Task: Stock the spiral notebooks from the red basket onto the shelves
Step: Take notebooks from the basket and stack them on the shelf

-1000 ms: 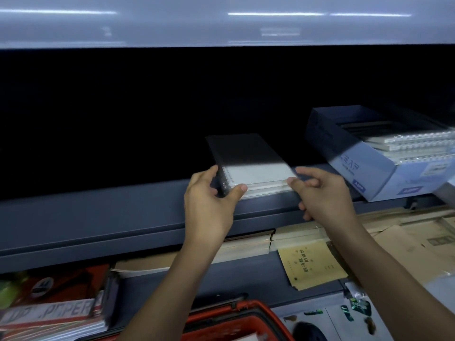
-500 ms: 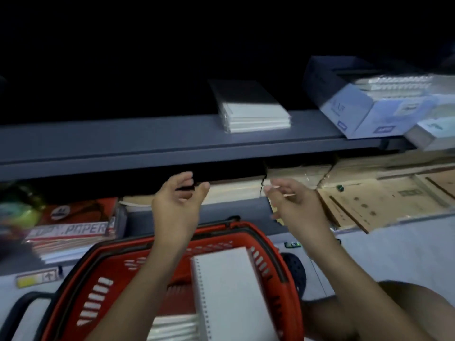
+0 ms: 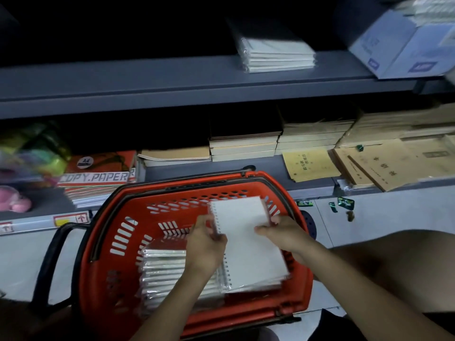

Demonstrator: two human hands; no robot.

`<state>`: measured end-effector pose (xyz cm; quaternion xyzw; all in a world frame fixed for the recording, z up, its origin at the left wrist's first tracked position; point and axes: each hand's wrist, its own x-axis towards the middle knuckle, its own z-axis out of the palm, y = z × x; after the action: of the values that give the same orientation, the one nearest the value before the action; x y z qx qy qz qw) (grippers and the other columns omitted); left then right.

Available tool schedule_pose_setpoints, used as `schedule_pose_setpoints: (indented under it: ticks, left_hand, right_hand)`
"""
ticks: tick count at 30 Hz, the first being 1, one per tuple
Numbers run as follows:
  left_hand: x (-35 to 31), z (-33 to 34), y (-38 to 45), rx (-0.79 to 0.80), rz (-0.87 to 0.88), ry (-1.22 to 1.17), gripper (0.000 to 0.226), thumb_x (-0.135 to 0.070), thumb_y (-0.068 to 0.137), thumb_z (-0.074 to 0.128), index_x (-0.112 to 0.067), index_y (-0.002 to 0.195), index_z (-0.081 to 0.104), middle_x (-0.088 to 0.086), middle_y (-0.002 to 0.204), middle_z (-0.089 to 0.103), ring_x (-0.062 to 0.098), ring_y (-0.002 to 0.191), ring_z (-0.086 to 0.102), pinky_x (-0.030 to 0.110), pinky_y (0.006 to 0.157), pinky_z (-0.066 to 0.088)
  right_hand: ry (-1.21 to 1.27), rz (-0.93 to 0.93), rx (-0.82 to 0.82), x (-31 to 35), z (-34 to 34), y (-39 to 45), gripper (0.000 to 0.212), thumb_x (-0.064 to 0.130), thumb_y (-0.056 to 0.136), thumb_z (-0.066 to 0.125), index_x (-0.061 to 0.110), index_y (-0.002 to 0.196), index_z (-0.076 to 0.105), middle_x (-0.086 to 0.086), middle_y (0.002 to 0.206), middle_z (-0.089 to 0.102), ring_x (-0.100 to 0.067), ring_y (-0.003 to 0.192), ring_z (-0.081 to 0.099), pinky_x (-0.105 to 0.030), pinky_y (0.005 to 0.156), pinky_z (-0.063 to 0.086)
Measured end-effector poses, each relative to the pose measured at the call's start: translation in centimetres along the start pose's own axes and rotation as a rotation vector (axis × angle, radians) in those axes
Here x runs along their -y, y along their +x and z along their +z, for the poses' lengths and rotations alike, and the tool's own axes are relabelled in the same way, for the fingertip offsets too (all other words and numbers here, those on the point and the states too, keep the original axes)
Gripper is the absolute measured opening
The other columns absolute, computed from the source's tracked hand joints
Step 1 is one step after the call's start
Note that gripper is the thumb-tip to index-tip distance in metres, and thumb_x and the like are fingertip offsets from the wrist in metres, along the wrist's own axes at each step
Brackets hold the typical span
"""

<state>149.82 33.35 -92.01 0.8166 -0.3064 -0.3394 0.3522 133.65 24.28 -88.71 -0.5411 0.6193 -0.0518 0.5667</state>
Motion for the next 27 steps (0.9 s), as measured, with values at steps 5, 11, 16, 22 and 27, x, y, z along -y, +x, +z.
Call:
schedule_pose_setpoints:
  ticks: [5, 11, 16, 22, 27]
  left_hand:
    - [0.8, -0.1, -0.6, 0.012, -0.106, -0.212, 0.039, 0.001, 0.083, 0.071, -0.011, 0.118, 0.058, -0.002, 0.082, 0.069, 0.010, 0.075, 0.067, 0.020, 0.069, 0.053]
    - [1.3, -2.0, -1.6, 0.144, -0.282, -0.500, 0.036, -0.002, 0.091, 0.064, -0.020, 0.121, 0.070, -0.001, 0.098, 0.079, 0.022, 0.093, 0.073, 0.037, 0.082, 0.057]
    - [-1.1, -6.3, -3.1, 0.773, -0.218, -0.798, 0.077, 0.004, 0.095, 0.051, -0.053, 0.145, 0.035, 0.012, 0.133, 0.066, 0.045, 0.110, 0.065, 0.059, 0.083, 0.057]
    - [-6.3, -9.7, -2.7, 0.855, 0.158, -0.850, 0.084, 0.004, 0.097, 0.052, -0.057, 0.148, 0.024, 0.012, 0.143, 0.057, 0.036, 0.119, 0.064, 0.062, 0.079, 0.056]
    - [-10.3, -10.8, -2.1, 0.669, 0.238, -0.927, 0.062, -0.006, 0.088, 0.060, -0.032, 0.141, 0.040, 0.015, 0.132, 0.065, 0.034, 0.104, 0.071, 0.050, 0.061, 0.061]
  right_hand:
    - [-0.042, 0.001, -0.025, -0.6, 0.9, -0.1, 0.030, 0.014, 0.089, 0.072, 0.026, 0.069, 0.053, 0.012, 0.081, 0.063, 0.002, 0.070, 0.054, -0.011, 0.056, 0.041]
    - [0.182, 0.130, -0.051, -0.4, 0.5, -0.9, 0.006, -0.002, 0.085, 0.070, -0.001, 0.090, 0.073, -0.019, 0.102, 0.075, -0.025, 0.076, 0.070, -0.024, 0.060, 0.054]
    - [0.523, 0.059, 0.000, 3.6, -2.0, -3.9, 0.016, 0.004, 0.095, 0.061, 0.002, 0.110, 0.067, -0.018, 0.104, 0.075, -0.030, 0.088, 0.072, -0.037, 0.071, 0.057]
    - [0.630, -0.208, 0.109, 7.5, -6.1, -8.5, 0.024, 0.022, 0.098, 0.057, 0.024, 0.118, 0.069, 0.002, 0.111, 0.077, -0.017, 0.102, 0.073, -0.037, 0.083, 0.054]
    - [0.619, -0.440, -0.113, 8.6, -6.1, -10.4, 0.023, 0.011, 0.094, 0.060, 0.014, 0.116, 0.065, -0.004, 0.104, 0.077, -0.021, 0.092, 0.075, -0.039, 0.073, 0.059]
